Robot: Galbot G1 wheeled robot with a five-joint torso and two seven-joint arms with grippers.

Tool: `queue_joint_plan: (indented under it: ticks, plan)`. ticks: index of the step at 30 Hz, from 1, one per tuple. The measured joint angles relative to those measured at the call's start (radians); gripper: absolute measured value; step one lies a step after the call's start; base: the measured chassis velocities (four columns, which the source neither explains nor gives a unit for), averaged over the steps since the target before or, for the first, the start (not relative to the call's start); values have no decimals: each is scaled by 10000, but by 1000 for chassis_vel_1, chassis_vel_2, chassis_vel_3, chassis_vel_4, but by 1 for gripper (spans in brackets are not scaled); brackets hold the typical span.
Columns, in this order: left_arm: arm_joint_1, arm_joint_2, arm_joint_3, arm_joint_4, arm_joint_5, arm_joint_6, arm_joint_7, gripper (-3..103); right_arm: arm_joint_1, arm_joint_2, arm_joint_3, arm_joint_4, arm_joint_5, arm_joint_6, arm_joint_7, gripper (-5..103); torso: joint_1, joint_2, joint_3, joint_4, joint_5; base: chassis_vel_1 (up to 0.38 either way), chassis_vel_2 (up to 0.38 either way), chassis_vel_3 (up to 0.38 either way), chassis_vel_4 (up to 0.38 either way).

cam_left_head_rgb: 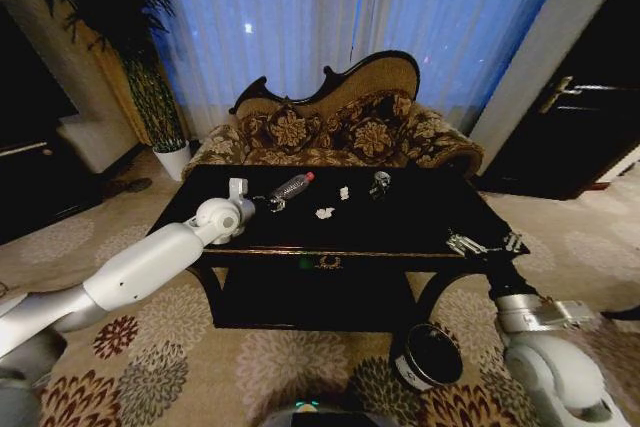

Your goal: Move to the front of the table and place the trash on the table into the trash bin.

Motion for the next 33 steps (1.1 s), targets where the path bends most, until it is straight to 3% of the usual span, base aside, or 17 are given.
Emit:
queue_joint_plan:
  ticks: [10,22,33]
  plan:
    - [261,326,-254,-1113,410,-122,23,47,-35,35,-5,-161,-217,83,13,100,0,0,0,0,0,0,0,0,0]
    - [884,1402,-985,-3350,-84,155,28,47,-29,-215,64,-436,-754,255,104,100,-1,0,-1,1,0,0,0,0,0]
    - [1222,1576,-1208,-4753,-718,304,-438,47,-397,-186,221,-412,-1505,562,102,100,-1,0,-1,0,0,0,0,0,0]
